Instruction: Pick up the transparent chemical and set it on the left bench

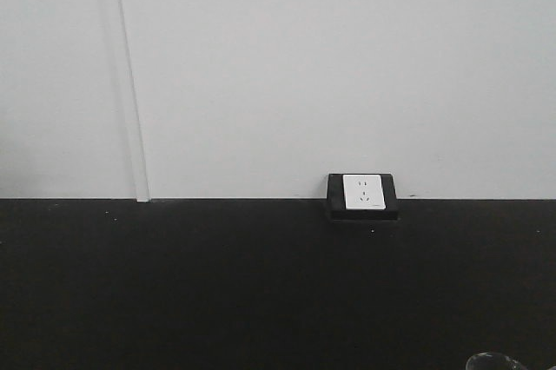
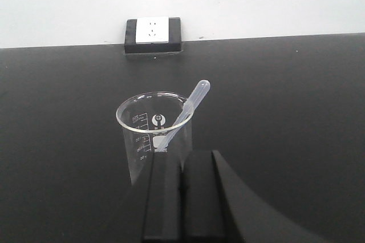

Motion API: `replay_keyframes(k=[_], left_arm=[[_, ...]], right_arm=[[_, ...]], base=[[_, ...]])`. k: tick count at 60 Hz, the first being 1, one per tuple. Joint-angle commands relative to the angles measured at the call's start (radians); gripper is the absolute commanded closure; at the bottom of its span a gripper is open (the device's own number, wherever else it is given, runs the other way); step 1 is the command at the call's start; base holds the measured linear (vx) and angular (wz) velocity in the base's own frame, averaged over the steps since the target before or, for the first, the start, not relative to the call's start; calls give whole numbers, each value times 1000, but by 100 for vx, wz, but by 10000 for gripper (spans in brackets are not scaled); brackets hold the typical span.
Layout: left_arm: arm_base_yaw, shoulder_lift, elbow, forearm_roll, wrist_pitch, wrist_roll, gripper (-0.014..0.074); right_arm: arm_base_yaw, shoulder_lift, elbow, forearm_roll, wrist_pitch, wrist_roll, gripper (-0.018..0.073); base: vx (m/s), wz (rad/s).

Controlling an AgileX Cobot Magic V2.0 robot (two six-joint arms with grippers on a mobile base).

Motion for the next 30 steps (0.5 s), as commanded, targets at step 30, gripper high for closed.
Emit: replay_keyframes(k=[30], left_arm=[[-2,-19,16,-1,-78,-8,600]], right_arm=[[-6,-14,7,-5,-83,-6,566]], base=[[0,0]])
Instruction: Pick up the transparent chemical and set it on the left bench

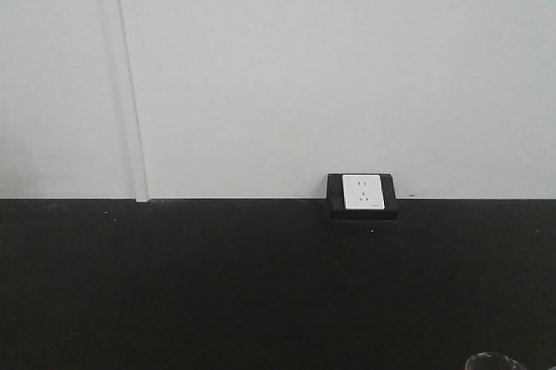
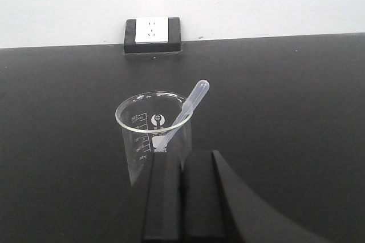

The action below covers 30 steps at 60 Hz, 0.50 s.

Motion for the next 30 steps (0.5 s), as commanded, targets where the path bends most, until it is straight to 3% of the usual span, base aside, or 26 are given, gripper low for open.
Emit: replay_keyframes(k=[1,19,30], left_arm=[[-2,-19,16,-1,-78,-8,600],[-2,-19,16,-1,-78,-8,600],[-2,-19,16,-1,-78,-8,600]], right_arm=[[-6,-14,7,-5,-83,-6,566],[-6,-14,7,-5,-86,-6,566],[-6,-14,7,62,-187,-4,566]], base=[[0,0],[0,0],[0,0]])
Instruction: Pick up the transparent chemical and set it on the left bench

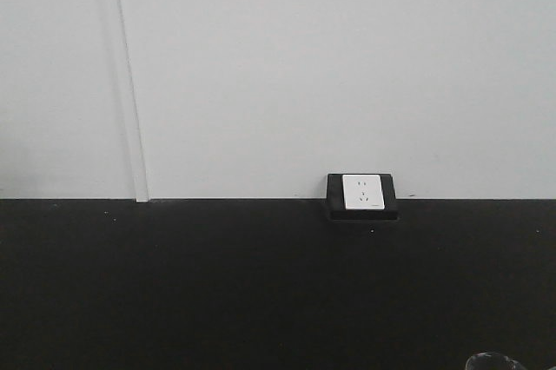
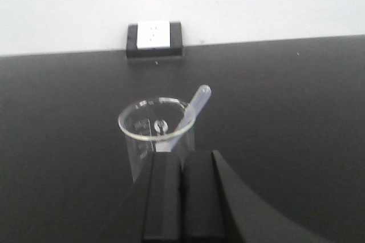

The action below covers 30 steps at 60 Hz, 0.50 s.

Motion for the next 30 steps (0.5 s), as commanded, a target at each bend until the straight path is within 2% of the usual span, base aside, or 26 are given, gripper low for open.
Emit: replay_keyframes(k=[1,13,30], left_arm=[[-2,-19,16,-1,-78,-8,600],[-2,-19,16,-1,-78,-8,600],[-2,-19,16,-1,-78,-8,600]], right_arm=[[-6,-14,7,22,-157,-4,566],[-6,-14,5,19,-321,-4,566],[-6,95,-67,4,-230,-6,561]], base=[[0,0],[0,0],[0,0]])
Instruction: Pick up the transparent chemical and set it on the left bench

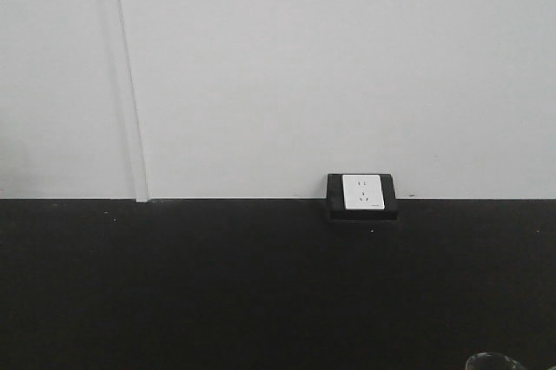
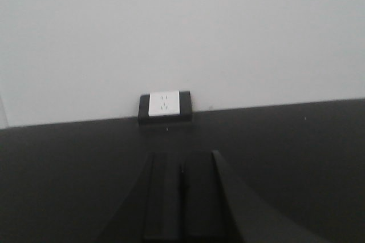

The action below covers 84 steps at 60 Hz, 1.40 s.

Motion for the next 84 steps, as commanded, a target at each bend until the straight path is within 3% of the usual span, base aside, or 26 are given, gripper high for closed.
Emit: replay_keyframes(k=[1,21,32,44,51,84], left_arm=[[-2,-19,16,-1,-78,-8,600],[-2,-19,16,-1,-78,-8,600],[-2,-19,16,-1,-78,-8,600],[-2,-19,16,-1,-78,-8,600],[-2,-19,16,-1,-78,-8,600],[-2,-19,16,-1,-78,-8,600]], right_arm=[[-6,71,-64,-6,-62,-6,560],[-6,418,-210,-18,-156,-114,447],[-6,621,-210,0,-302,-111,296],[-6,801,-210,121,-400,-111,76],[-6,904,-210,136,-474,-111,4],[-6,1372,-210,107,-979,-55,63]], base=[[0,0],[0,0],[0,0],[0,0],[0,0],[0,0]])
